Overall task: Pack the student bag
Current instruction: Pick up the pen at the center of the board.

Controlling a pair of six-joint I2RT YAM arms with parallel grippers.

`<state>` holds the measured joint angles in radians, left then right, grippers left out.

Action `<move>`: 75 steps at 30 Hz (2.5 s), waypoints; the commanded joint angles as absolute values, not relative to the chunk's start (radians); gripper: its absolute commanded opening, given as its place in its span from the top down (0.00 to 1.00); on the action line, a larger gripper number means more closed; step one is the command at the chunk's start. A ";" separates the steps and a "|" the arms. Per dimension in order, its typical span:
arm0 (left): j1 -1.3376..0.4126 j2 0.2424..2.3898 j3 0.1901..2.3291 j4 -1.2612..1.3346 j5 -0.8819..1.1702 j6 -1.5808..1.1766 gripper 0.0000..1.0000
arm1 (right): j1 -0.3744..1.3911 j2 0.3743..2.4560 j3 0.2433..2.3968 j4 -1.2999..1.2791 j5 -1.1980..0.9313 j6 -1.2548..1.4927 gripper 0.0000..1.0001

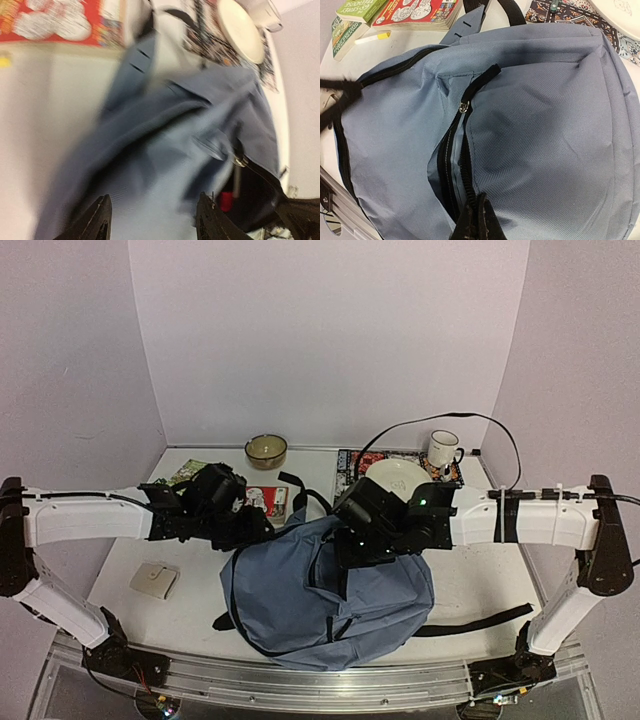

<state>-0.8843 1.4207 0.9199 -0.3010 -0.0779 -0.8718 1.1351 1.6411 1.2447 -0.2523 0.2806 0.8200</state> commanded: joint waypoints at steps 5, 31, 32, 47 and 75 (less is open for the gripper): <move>-0.714 1.384 1.048 -0.619 -0.229 -0.508 0.31 | 1.142 1.610 1.251 -0.262 0.292 0.810 1.00; -0.376 1.952 1.433 -0.676 -0.040 -0.025 0.16 | 1.142 1.579 1.251 -0.262 0.277 0.773 1.00; -0.370 1.959 1.437 -0.678 -0.040 -0.019 0.15 | 1.142 1.577 1.250 -0.262 0.277 0.774 1.00; -0.344 2.042 1.409 -0.692 -0.061 -0.010 0.13 | 1.142 1.564 1.240 -0.262 0.281 0.784 1.00; -0.347 1.911 1.231 -0.781 -0.073 -0.341 0.72 | 1.142 1.566 1.238 -0.244 0.296 0.773 1.00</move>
